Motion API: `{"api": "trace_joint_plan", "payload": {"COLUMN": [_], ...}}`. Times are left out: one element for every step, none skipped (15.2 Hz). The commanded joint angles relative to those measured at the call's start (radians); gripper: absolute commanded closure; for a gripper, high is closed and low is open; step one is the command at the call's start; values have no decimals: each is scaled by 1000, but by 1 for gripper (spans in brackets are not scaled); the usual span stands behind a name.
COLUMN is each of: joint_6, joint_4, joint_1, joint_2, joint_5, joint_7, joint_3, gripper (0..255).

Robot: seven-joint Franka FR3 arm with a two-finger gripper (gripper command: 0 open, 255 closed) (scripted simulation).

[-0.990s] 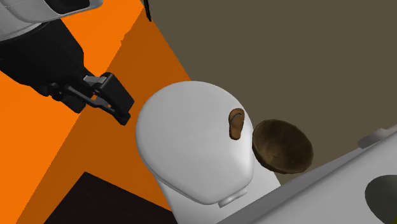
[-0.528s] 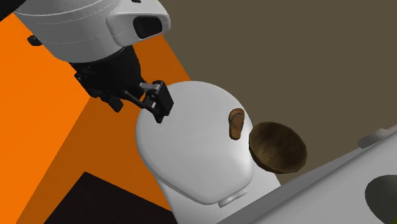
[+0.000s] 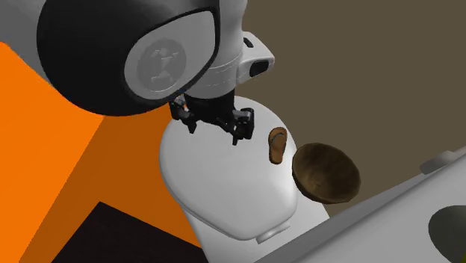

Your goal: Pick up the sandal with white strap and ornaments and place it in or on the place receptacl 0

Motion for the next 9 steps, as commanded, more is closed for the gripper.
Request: {"api": "trace_joint_plan", "payload": {"joint_6": [41,58,74,89,102,113,122,130,136], "joint_4": [32,50,70,90,113,136,161,188,216], "joint_1": [3,5,7,8,9,9,7,5,0], "joint_2": [75,113,152,191,231,272,313,355,398], "joint_5": [25,41,58,78,100,124,150,177,205], "joint_7": [-46,-70,-95,-120,-147,-174,-201,-229,-257], "joint_3": [-34,-49,-65,-79,-92,-105,-116,-125,-132], "gripper": [0,0,0,0,0,0,0,0,0]}}
